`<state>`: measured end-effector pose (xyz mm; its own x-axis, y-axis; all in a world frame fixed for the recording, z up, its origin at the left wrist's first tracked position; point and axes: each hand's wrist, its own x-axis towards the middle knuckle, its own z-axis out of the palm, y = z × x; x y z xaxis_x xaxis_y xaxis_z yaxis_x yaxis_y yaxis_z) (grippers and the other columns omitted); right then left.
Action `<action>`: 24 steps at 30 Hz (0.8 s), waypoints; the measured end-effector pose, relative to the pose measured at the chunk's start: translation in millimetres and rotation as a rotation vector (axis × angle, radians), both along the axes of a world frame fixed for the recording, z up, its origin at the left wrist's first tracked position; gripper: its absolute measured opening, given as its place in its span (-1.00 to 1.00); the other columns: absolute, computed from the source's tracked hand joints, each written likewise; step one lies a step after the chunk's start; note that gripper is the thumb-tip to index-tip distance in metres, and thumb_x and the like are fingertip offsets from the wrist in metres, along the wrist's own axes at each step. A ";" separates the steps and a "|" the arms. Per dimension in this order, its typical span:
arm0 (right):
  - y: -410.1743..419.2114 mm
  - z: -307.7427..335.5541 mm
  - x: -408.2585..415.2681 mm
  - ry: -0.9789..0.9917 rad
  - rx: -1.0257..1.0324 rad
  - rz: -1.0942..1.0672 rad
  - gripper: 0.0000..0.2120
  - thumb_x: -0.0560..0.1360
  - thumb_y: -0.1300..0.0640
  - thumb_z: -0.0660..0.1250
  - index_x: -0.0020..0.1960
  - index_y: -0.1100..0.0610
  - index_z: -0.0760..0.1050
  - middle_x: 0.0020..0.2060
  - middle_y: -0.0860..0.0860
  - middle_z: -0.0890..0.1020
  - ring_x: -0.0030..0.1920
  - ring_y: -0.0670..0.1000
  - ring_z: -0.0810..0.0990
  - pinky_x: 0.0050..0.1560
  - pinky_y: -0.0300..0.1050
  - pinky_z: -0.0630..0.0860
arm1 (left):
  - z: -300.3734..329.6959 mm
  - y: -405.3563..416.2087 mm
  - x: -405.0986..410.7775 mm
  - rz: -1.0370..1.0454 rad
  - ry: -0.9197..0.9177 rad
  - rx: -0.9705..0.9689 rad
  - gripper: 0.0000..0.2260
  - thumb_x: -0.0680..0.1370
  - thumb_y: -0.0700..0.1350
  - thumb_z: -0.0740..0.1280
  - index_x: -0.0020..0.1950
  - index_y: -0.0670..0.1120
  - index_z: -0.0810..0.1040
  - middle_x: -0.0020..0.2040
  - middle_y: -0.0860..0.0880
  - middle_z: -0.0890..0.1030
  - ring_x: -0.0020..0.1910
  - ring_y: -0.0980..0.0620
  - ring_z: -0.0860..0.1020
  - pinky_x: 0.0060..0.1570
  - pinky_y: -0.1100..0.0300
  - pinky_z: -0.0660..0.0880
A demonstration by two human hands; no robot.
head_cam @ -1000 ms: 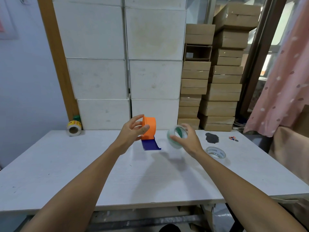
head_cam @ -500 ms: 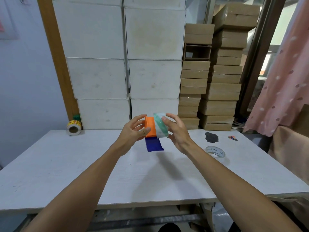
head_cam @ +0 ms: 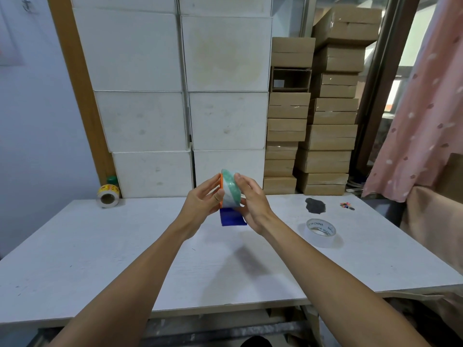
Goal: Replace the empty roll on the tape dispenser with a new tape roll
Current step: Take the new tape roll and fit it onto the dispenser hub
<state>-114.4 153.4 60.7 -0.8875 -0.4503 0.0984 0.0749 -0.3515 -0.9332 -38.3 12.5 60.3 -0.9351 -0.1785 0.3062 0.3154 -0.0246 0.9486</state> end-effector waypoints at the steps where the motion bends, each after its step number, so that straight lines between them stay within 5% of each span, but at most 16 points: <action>1: -0.2 0.1 0.1 -0.004 -0.010 0.002 -0.52 0.51 -0.11 0.44 0.33 0.11 0.50 0.07 0.10 0.67 -0.01 0.12 0.64 0.01 0.09 0.63 | 0.9 0.2 0.7 -0.016 -0.002 0.005 -0.62 0.61 -0.08 0.35 0.44 0.08 0.49 0.22 0.22 0.67 0.17 0.18 0.65 -0.06 0.30 0.59; 8: 0.8 -1.3 -0.1 -0.013 -0.008 0.013 -0.50 0.53 -0.11 0.42 0.35 0.13 0.44 -0.07 0.08 0.72 -0.16 0.07 0.72 -0.12 -0.01 0.68 | 2.6 6.7 -1.5 -0.027 0.029 -0.120 -0.43 0.49 -0.14 0.52 0.47 0.08 0.47 0.34 0.08 0.61 0.38 0.04 0.53 0.27 0.01 0.53; 11: -1.7 -2.1 2.0 -0.005 0.033 0.002 -0.46 0.51 -0.16 0.42 0.35 0.10 0.42 -0.02 0.08 0.72 -0.21 0.00 0.74 -0.20 -0.08 0.65 | 2.6 12.6 -3.3 -0.014 0.043 -0.147 -0.52 0.50 -0.19 0.51 0.39 0.03 0.52 0.20 -0.03 0.68 0.24 -0.03 0.62 0.20 0.02 0.60; 15: -6.6 -2.3 4.0 0.085 0.133 -0.055 -0.24 0.33 -0.36 0.43 0.37 0.05 0.41 0.16 0.12 0.68 0.01 0.05 0.73 -0.10 -0.10 0.64 | 1.8 15.1 -4.9 0.012 0.033 -0.149 -0.67 0.56 -0.14 0.45 0.31 0.01 0.54 0.13 -0.11 0.69 0.15 -0.16 0.65 0.04 0.06 0.65; 20: -4.9 -1.1 3.1 0.144 0.196 -0.053 -0.46 0.54 -0.26 0.30 0.38 0.04 0.40 0.16 0.04 0.64 -0.01 -0.11 0.67 -0.20 -0.29 0.60 | 1.1 14.2 -6.0 0.024 0.016 -0.155 -0.66 0.57 -0.10 0.42 0.34 -0.01 0.52 0.15 -0.11 0.68 0.12 -0.15 0.68 0.05 -0.02 0.66; 24: -6.1 -3.5 1.9 0.168 0.226 -0.048 -0.48 0.60 -0.28 0.18 0.40 0.02 0.43 0.21 0.04 0.64 0.03 -0.10 0.66 -0.24 -0.36 0.57 | 1.9 14.0 -3.8 0.025 0.008 -0.035 -0.67 0.58 -0.17 0.40 0.34 -0.07 0.53 0.11 -0.14 0.70 0.00 -0.05 0.71 -0.11 0.17 0.62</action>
